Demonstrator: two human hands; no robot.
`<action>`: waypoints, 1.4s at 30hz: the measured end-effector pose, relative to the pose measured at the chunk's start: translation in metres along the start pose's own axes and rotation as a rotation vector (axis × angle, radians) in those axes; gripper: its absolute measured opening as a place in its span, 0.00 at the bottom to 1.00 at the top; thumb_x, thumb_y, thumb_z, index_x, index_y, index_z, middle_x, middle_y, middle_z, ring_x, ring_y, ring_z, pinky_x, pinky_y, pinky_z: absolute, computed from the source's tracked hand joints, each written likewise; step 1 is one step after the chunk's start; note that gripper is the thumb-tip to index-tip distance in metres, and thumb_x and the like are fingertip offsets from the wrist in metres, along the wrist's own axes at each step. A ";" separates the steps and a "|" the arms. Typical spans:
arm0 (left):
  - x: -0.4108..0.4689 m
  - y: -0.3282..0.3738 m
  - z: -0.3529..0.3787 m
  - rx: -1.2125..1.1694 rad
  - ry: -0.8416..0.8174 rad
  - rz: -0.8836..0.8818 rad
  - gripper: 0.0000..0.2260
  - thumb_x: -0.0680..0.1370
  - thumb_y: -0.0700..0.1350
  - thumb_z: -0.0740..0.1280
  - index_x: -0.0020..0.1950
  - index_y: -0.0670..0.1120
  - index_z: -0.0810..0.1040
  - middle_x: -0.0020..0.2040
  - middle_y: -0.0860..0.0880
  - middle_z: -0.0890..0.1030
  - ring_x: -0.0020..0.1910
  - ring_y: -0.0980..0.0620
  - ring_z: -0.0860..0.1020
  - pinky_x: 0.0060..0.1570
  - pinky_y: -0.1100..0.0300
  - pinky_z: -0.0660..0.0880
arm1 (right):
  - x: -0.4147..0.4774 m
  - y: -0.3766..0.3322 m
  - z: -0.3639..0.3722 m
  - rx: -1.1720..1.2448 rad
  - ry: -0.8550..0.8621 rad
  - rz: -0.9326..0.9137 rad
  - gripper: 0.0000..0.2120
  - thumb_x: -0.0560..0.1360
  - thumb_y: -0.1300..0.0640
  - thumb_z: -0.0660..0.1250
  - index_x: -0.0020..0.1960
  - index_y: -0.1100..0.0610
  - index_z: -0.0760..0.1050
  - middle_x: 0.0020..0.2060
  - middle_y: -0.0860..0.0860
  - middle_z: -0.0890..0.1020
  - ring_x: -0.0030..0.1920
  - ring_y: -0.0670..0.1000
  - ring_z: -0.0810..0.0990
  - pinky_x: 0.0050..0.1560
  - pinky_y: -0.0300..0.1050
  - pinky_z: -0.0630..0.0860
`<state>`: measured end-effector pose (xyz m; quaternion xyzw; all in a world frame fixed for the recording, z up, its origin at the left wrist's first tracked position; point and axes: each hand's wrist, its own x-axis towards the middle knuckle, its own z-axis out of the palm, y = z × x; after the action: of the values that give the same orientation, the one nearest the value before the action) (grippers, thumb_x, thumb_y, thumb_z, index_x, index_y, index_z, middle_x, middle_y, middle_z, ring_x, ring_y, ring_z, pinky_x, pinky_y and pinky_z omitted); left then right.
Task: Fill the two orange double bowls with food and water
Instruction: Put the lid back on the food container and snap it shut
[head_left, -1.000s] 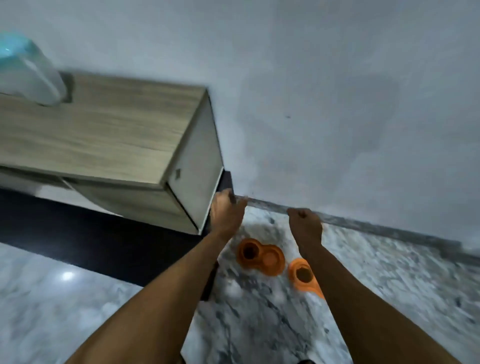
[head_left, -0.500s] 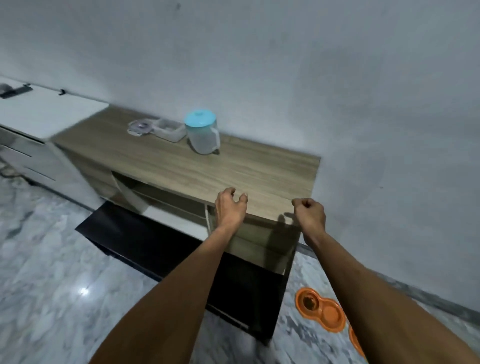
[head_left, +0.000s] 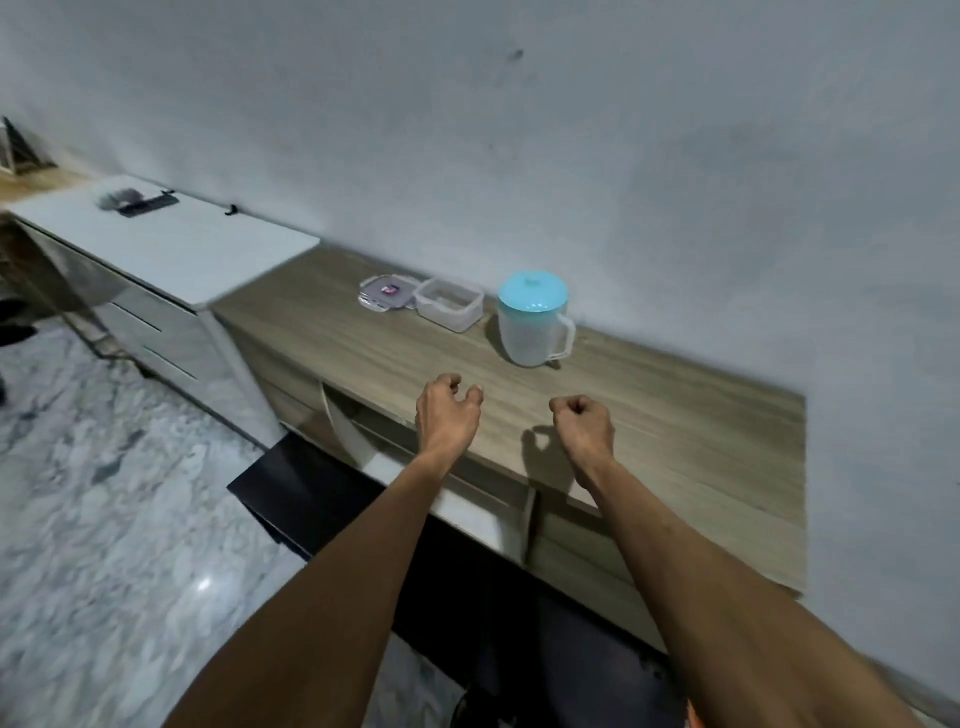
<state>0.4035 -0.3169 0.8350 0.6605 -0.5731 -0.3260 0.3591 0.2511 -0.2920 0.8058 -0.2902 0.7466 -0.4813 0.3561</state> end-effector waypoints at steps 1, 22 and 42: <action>0.019 -0.004 -0.005 0.012 -0.004 0.006 0.20 0.78 0.48 0.67 0.67 0.40 0.75 0.64 0.41 0.78 0.65 0.43 0.74 0.64 0.55 0.68 | 0.008 -0.004 0.018 0.004 -0.002 0.007 0.07 0.75 0.56 0.67 0.45 0.59 0.82 0.40 0.53 0.84 0.47 0.54 0.80 0.53 0.46 0.74; 0.364 -0.086 -0.073 0.184 -0.203 0.090 0.17 0.74 0.52 0.67 0.59 0.46 0.80 0.58 0.44 0.82 0.60 0.43 0.79 0.60 0.51 0.74 | 0.155 -0.090 0.236 -0.009 0.132 0.101 0.07 0.80 0.57 0.63 0.52 0.60 0.77 0.45 0.57 0.79 0.49 0.56 0.77 0.52 0.53 0.74; 0.616 -0.148 -0.038 0.682 -0.755 0.476 0.42 0.60 0.61 0.72 0.68 0.43 0.67 0.62 0.42 0.75 0.61 0.39 0.74 0.61 0.47 0.73 | 0.233 -0.095 0.323 -0.108 0.526 0.215 0.15 0.82 0.55 0.61 0.64 0.60 0.77 0.60 0.59 0.81 0.60 0.60 0.78 0.60 0.49 0.73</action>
<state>0.5926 -0.9107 0.7181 0.4292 -0.8680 -0.2462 -0.0413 0.3866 -0.6733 0.7436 -0.0930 0.8645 -0.4588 0.1832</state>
